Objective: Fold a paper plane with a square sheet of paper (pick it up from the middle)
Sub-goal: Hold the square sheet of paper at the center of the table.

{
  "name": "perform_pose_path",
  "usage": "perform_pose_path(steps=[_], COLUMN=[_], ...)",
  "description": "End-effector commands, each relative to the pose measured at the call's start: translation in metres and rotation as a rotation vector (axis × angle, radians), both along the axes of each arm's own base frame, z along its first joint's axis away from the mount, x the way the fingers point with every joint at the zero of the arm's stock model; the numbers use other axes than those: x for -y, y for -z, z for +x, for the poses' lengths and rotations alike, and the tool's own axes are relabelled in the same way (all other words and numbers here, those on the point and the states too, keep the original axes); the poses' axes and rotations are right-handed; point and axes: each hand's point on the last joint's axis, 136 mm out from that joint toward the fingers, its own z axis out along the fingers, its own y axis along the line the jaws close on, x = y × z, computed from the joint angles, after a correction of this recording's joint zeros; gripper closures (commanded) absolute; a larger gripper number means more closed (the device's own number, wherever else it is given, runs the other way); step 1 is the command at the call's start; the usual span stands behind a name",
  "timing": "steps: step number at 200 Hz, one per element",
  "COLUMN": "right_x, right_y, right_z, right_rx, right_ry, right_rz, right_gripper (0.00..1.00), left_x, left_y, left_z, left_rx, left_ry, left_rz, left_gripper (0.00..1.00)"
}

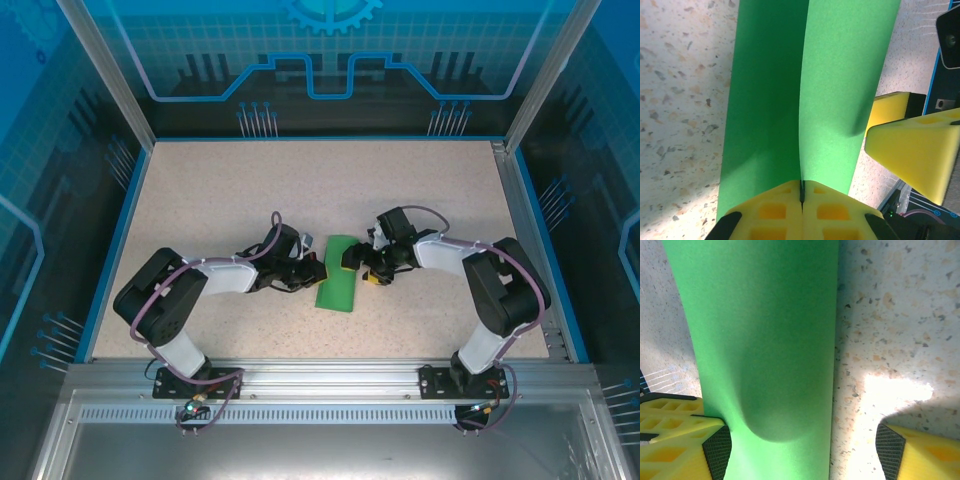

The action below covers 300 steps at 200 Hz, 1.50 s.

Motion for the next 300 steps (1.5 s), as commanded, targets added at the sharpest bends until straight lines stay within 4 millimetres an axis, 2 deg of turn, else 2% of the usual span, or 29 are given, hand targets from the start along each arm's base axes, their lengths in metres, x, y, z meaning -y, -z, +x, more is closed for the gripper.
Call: perform_pose_path(steps=[1,38,54,67,80,86,108,148,163,179,188,206,218,239,261,300], right_x=[-0.002,-0.001,0.005,0.001,-0.001,-0.002,0.002,0.005,0.006,0.003,0.002,0.004,0.007,0.012,0.017,0.013], right_y=[-0.014,-0.016,-0.011,-0.011,-0.005,-0.009,-0.002,-0.003,0.002,0.005,0.006,0.01,0.012,0.014,0.017,0.022], right_z=[0.001,-0.006,-0.009,-0.012,-0.019,-0.013,-0.014,-0.012,-0.012,-0.012,-0.012,-0.012,-0.013,-0.012,-0.013,-0.015], right_rx=[0.04,0.052,0.038,0.048,0.034,0.047,0.044,0.047,0.03,0.023,0.015,-0.002,-0.011,-0.018,-0.036,-0.06], right_ry=[-0.015,-0.031,-0.021,-0.035,-0.059,-0.055,-0.041,-0.034,-0.028,-0.028,-0.025,-0.01,0.007,0.029,0.039,-0.003], right_rz=[0.001,-0.016,-0.073,-0.087,-0.117,-0.142,-0.181,-0.161,-0.164,-0.151,-0.144,-0.155,-0.173,-0.204,-0.237,-0.266], right_gripper=[0.2,0.21,0.27,0.38,0.43,0.44,0.46,0.52,0.53,0.53,0.54,0.54,0.53,0.53,0.52,0.5], left_x=[0.003,0.004,0.003,0.004,0.005,0.006,0.007,0.004,0.004,0.004,0.003,-0.007,-0.014,-0.033,-0.045,-0.049], left_y=[-0.014,-0.019,-0.021,-0.024,-0.025,-0.025,-0.021,-0.016,-0.016,-0.016,-0.016,-0.017,-0.022,-0.026,-0.028,-0.023], left_z=[0.004,0.002,0.001,0.001,0.003,0.004,0.005,0.006,0.007,0.007,0.007,0.009,0.009,0.007,0.004,0.0], left_rx=[0.047,0.048,0.048,0.054,0.059,0.058,0.043,0.031,0.029,0.022,0.022,0.027,0.042,0.064,0.075,0.064], left_ry=[0.017,0.032,0.037,0.046,0.052,0.054,0.063,0.049,0.05,0.056,0.051,0.011,-0.017,-0.071,-0.097,-0.107], left_rz=[0.005,0.001,0.011,0.009,0.012,0.015,0.027,0.05,0.056,0.062,0.075,0.122,0.147,0.218,0.259,0.27], left_gripper=[1.0,1.0,1.0,1.0,1.0,1.0,1.0,0.99,0.92,0.88,0.75,0.71,0.6,0.51,0.47,0.46])
